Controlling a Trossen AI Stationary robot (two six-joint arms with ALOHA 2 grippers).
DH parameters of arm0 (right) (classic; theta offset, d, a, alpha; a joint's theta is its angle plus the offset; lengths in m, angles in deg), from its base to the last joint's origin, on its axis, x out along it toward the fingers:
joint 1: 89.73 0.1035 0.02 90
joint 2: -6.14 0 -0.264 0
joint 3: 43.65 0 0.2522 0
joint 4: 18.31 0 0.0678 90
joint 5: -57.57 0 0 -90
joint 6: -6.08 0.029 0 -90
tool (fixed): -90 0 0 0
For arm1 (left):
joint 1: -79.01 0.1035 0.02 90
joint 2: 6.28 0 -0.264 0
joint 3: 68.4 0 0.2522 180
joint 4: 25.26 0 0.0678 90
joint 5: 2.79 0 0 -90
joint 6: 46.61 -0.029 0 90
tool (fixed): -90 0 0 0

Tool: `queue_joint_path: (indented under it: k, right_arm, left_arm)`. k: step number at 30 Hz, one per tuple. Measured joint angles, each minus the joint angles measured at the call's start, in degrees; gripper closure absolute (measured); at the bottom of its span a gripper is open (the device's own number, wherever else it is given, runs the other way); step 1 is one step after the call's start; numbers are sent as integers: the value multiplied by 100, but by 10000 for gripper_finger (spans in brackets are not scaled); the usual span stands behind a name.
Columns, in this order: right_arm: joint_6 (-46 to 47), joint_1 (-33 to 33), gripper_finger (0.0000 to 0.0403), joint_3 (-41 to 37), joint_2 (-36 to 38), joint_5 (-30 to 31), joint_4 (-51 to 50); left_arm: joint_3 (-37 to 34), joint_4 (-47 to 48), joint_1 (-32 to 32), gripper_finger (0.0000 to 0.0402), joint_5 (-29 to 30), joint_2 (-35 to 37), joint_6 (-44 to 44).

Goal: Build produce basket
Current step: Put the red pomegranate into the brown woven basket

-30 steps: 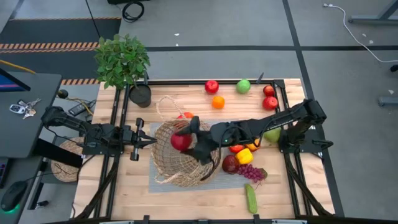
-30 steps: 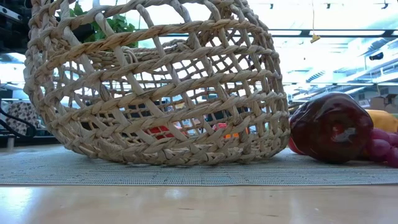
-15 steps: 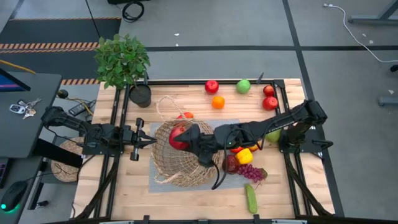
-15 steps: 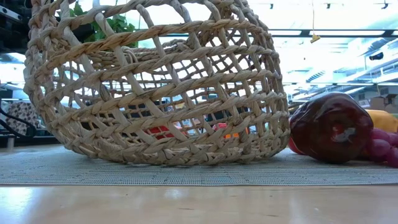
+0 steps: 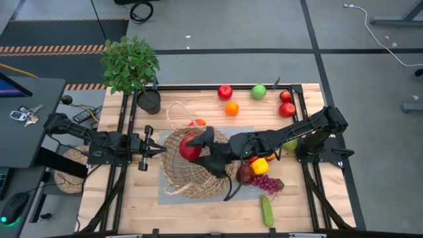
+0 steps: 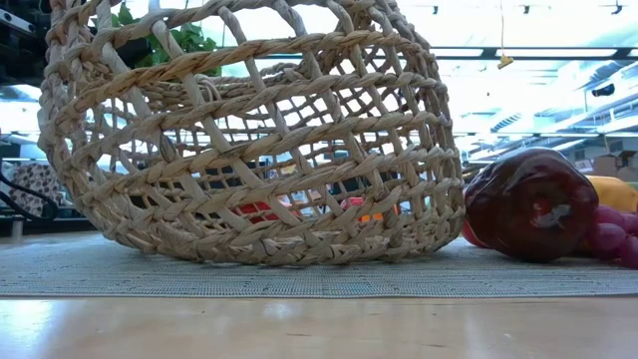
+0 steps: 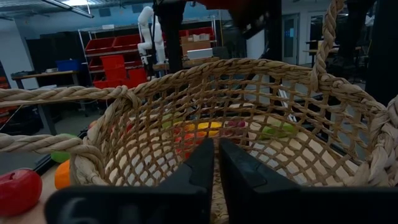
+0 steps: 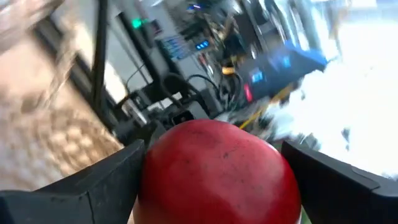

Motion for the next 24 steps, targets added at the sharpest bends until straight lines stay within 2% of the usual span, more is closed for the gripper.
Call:
queue_joint_path:
  k: [4,14,21,24]
  right_arm:
    - [1856,-248,29,0,0,24,-183]
    - [5320,-587,29,0,1,-101,-584]
    - [7753,-787,29,0,0,-1062,-159]
    - [8452,-852,29,-1,0,-1438,247]
  left_arm:
    - [0,0,0,373,-1,1,0]
    - [-1,0,0,368,0,2,0]
    - [-2,0,-1,373,-2,2,0]
    - [-2,1,0,369,-2,1,0]
